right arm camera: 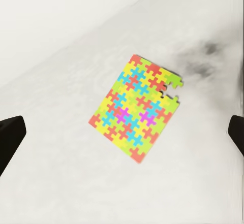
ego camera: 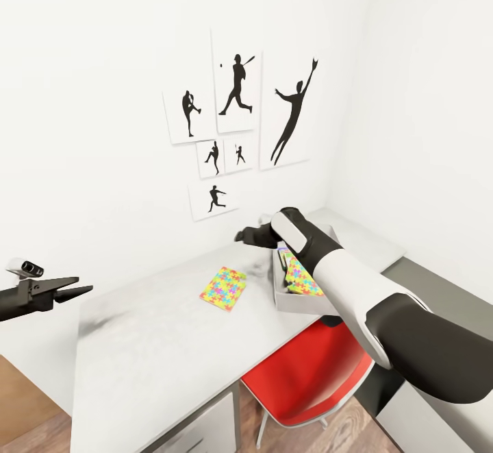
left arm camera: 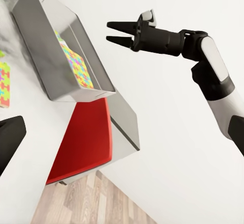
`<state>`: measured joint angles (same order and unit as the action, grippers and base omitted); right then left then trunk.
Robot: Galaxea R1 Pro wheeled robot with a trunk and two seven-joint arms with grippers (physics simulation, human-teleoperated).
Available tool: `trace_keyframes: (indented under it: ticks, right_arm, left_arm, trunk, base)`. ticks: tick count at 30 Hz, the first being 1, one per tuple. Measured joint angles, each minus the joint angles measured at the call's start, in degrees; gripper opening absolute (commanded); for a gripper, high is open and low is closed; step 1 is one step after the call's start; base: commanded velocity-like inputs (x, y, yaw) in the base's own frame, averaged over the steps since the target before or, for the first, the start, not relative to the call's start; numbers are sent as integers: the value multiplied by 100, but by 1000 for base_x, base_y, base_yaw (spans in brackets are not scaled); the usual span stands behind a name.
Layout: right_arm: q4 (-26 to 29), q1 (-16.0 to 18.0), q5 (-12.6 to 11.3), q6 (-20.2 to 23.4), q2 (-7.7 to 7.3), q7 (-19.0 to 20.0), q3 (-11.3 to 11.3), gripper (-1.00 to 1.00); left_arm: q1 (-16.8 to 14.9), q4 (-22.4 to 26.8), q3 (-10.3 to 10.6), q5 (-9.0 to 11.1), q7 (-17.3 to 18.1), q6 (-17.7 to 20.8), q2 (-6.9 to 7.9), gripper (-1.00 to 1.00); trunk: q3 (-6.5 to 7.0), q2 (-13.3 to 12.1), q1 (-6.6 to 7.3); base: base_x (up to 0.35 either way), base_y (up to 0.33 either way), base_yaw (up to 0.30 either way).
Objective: Put all the toys in the child's room - the three board games (two on the bed and one on the table), the two jigsaw puzzles on the table, and the tennis ball on the table - inside the toy box on the table in the child's room.
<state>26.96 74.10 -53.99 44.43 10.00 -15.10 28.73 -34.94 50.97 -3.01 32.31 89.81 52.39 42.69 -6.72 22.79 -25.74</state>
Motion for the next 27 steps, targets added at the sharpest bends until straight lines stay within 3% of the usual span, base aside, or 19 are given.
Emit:
trace_keyframes:
  ticks: [8,27]
  right_arm:
    - [167,0,-165,17,0,-212,-8,100]
    - [317,0,-167,45,0,-214,-29,100]
  left_arm:
    - [0,0,-3,10,0,0,75,100]
    - [0,-190,-3,-10,0,0,101,100]
  trunk:
    - [0,0,0]
    - [-102,0,0]
  base:
    - [0,0,0]
    - [0,0,0]
